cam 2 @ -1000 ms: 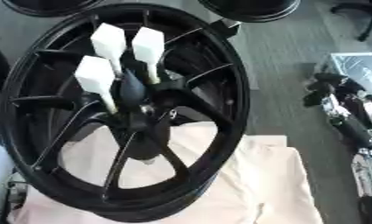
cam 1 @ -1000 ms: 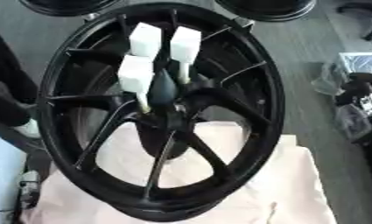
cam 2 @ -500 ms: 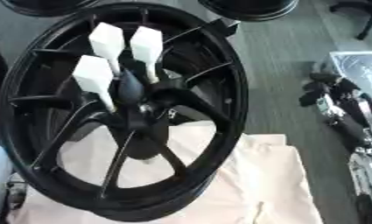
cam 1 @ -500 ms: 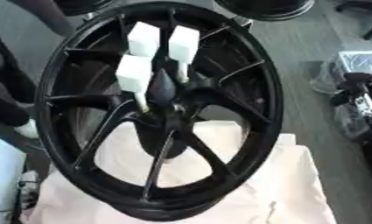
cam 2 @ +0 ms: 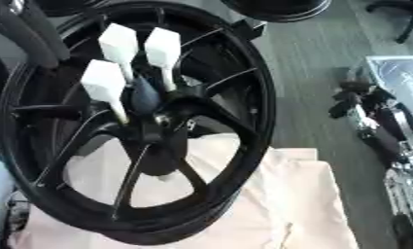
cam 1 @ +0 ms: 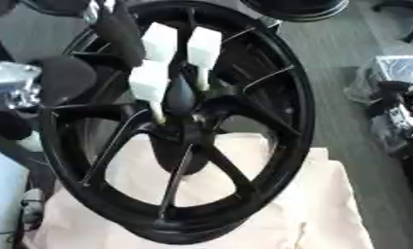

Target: Pull the pin out of the wheel hub.

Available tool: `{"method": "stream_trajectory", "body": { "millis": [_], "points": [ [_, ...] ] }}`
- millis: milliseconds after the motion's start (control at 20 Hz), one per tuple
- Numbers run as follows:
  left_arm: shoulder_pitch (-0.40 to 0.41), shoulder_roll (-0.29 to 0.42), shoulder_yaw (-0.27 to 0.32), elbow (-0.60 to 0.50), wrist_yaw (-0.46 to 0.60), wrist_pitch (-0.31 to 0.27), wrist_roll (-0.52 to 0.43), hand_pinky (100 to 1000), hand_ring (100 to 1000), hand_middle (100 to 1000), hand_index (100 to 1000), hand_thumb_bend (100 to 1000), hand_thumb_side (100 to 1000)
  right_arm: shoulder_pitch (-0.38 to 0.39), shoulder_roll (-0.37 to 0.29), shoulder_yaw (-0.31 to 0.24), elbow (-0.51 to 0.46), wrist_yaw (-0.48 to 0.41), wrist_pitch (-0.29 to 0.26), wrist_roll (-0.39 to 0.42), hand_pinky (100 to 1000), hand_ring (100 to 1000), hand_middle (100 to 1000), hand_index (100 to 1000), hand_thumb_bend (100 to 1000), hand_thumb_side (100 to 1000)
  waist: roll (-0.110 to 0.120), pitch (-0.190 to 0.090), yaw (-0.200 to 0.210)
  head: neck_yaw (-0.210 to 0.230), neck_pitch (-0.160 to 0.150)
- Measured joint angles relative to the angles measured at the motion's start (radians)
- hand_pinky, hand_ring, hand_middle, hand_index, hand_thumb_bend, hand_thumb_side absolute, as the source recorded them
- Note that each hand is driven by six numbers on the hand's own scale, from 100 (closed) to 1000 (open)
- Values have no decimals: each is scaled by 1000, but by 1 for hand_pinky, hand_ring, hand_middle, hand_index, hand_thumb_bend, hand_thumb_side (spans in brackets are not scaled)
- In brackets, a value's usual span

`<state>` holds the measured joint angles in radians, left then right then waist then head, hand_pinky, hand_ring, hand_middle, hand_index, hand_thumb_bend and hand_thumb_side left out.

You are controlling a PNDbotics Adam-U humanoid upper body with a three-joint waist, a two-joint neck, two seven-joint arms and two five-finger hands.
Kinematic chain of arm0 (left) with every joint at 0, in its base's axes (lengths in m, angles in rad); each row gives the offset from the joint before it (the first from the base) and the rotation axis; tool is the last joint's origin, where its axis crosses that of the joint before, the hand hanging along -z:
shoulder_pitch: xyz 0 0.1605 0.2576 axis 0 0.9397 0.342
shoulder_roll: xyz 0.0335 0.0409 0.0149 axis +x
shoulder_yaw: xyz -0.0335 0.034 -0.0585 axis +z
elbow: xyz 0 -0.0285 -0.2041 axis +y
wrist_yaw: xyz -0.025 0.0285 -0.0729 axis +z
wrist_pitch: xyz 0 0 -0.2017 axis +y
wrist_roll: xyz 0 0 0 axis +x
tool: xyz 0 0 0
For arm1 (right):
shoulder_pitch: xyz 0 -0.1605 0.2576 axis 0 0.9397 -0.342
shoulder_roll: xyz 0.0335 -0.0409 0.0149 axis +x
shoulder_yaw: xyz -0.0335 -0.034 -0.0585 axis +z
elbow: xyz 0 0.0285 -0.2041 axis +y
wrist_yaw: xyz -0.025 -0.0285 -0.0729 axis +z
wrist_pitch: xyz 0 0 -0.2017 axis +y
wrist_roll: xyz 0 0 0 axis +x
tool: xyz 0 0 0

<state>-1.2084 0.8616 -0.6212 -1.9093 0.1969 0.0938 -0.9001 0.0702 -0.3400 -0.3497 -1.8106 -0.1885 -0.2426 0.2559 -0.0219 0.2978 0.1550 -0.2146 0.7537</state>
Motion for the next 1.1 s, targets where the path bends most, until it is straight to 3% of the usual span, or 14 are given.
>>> {"method": "stream_trajectory", "body": {
  "millis": [300,600,900,1100],
  "points": [
    [-13,-28,-5,27,-68,38,-2,858,799,786,854,100,790,-1,2,0,1,4,2,3,559,559,593,754,100,458,-1,1,8,-6,0],
    [-34,-87,-42,111,-163,60,28,851,768,793,876,100,809,-9,3,3,7,10,4,10,559,560,593,754,100,470,-3,7,7,-7,0],
    [-41,-127,-66,167,-242,47,57,844,725,782,876,100,743,-9,10,6,9,16,6,15,559,560,594,755,100,470,-3,13,3,-7,0],
    [-41,-138,-70,181,-260,41,72,841,712,770,872,100,769,-16,10,6,13,18,7,18,559,560,594,755,100,470,0,13,3,-7,0]
  ]
}}
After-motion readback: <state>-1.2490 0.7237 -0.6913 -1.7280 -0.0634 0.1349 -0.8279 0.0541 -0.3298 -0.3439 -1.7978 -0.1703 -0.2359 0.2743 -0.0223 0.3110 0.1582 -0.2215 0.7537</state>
